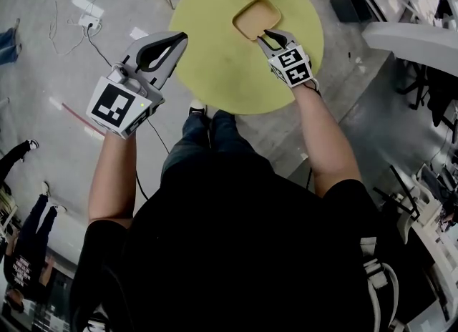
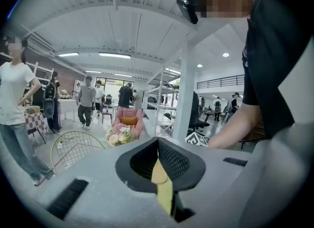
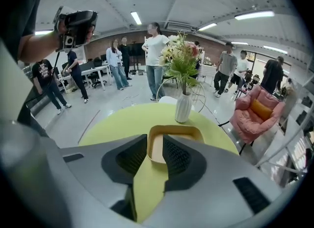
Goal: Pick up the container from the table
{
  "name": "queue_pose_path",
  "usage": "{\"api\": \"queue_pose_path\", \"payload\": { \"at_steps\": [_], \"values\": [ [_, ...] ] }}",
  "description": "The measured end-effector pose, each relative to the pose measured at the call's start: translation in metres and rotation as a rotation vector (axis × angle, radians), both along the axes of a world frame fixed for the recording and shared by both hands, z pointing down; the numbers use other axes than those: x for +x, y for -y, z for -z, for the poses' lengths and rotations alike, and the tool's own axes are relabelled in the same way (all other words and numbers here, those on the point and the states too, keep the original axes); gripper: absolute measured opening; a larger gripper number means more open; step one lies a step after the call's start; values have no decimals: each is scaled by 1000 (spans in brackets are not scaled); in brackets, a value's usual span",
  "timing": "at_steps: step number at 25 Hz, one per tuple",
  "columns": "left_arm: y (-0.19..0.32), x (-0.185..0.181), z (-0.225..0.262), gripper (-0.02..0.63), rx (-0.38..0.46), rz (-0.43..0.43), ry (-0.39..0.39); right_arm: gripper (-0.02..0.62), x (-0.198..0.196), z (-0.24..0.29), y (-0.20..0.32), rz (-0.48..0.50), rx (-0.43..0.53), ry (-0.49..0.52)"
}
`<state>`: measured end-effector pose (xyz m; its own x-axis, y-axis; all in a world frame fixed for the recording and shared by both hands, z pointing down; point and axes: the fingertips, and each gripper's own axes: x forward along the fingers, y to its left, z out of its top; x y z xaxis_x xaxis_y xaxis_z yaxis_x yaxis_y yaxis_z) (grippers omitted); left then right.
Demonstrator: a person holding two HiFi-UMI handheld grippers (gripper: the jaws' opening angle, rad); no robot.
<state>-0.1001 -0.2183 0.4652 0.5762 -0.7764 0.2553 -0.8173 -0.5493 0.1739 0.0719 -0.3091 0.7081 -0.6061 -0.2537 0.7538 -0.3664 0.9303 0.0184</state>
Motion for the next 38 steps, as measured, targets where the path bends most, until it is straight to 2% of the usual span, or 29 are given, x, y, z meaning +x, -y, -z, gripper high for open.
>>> {"api": "queue_pose_path", "payload": {
  "at_steps": [7, 19, 27, 38],
  "values": [
    [-9, -8, -10, 17, -12, 4, -6, 110, -6, -20, -9, 43, -11, -42],
    [-14, -3, -27, 17, -56, -6, -34, 152, 6, -60, -4, 120, -36, -144],
    [-18, 5, -33, 17, -74, -13, -57, 175, 10, -71, -1, 244, 20, -226],
    [-23, -5, -47, 17, -101, 5, -109, 186, -1, -101, -15, 413, 46, -321]
  ]
}}
